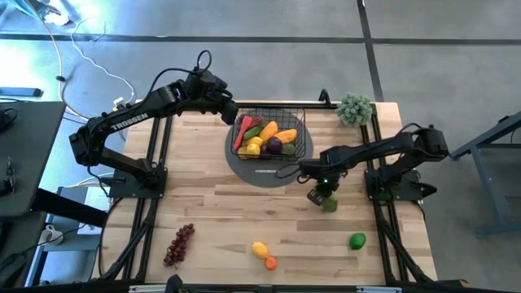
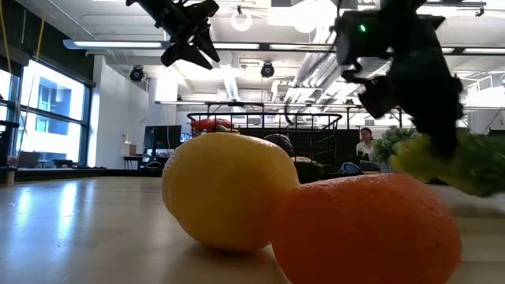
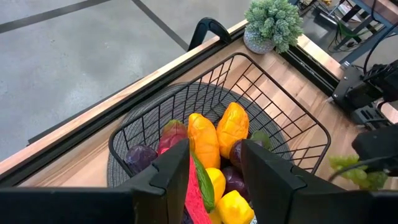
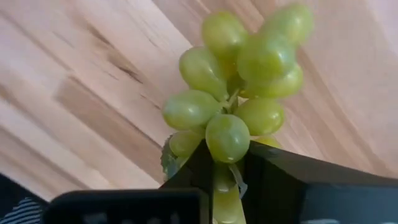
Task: Build produce basket
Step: Put the green grapes into the black wire basket
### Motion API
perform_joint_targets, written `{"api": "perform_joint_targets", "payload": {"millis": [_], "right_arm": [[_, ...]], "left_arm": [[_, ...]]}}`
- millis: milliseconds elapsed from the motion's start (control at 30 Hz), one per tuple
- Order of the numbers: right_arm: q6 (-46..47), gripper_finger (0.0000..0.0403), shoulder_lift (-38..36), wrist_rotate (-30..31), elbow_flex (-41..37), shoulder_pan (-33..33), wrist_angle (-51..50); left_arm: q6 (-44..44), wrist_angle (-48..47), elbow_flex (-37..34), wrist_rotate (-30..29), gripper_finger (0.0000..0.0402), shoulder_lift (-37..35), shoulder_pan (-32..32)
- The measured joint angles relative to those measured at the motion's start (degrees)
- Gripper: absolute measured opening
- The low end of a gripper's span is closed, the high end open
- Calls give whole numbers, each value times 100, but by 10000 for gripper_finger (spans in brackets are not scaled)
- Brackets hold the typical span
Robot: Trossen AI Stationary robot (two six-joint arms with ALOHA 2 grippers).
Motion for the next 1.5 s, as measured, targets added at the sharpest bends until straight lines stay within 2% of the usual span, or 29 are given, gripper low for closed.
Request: {"api": "perform_joint_targets", "payload": {"millis": [300,467,767,1100,1267,1500], "right_arm": [[-364,13,0,279,1248,0,-363],[-646,13,0,519,1934,-15,-385],[-1629,13,2,1419,2983,-207,-708],[-4181,14,4,2619,3616,-775,-743],[-5731,14,4,3271,3668,-1048,-432],[-8047,15,78,3821,3668,-1309,-31]], "left_arm": [[28,-3,-2,4,131,0,0],[395,-105,-2,286,131,0,0],[301,-390,-2,297,131,0,-4],[-585,-673,-2,299,131,0,-49],[-932,-788,-2,301,131,0,-196],[-1235,-800,-2,295,131,0,-482]]}}
